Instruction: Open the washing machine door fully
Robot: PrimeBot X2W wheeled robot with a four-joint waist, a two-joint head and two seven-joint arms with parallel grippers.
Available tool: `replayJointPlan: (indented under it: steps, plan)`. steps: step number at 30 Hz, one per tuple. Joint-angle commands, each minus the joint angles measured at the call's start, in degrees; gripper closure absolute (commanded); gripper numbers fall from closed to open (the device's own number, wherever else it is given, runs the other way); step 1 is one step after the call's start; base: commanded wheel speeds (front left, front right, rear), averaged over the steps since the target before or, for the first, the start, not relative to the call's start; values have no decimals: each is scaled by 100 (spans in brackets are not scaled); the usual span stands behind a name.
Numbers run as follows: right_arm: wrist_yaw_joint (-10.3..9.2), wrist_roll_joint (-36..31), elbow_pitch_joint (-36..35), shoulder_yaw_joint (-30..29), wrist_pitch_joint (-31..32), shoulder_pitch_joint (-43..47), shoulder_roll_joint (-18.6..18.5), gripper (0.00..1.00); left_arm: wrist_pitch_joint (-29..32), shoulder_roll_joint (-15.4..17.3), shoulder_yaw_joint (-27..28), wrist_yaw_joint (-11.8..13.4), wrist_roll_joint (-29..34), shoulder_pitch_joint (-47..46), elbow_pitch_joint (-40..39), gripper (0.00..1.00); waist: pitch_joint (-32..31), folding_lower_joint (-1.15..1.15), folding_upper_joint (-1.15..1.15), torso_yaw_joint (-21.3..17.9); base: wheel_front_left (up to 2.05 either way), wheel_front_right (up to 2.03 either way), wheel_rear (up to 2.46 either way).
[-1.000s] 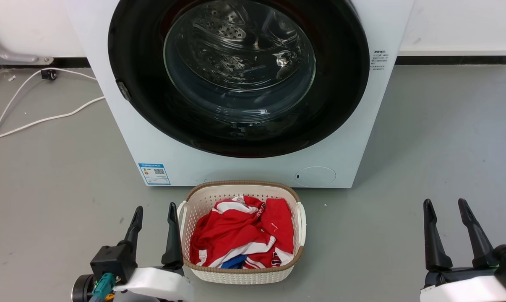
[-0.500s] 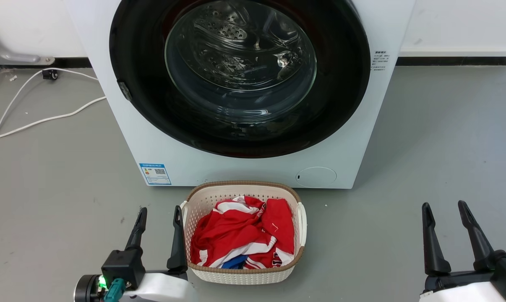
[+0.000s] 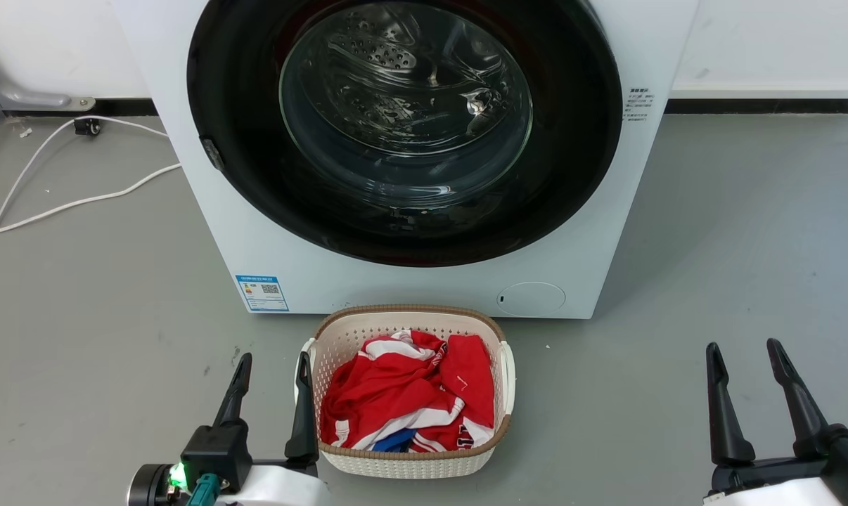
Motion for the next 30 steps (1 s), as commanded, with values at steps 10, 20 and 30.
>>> replayJointPlan:
  steps: [10,20,30]
  plan:
    - [-2,193,128,-15,-18,84,17,0,-29,3,-1,32,-13,29,66,0,27,0,0,6,0,0,0]
    - [-2,202,163,-12,-18,64,17,0,-29,3,24,62,43,49,93,0,47,0,0,-3,0,0,0]
    - [-1,920,159,180,-18,14,16,100,-29,3,35,89,37,27,110,0,61,0,0,-15,0,0,0]
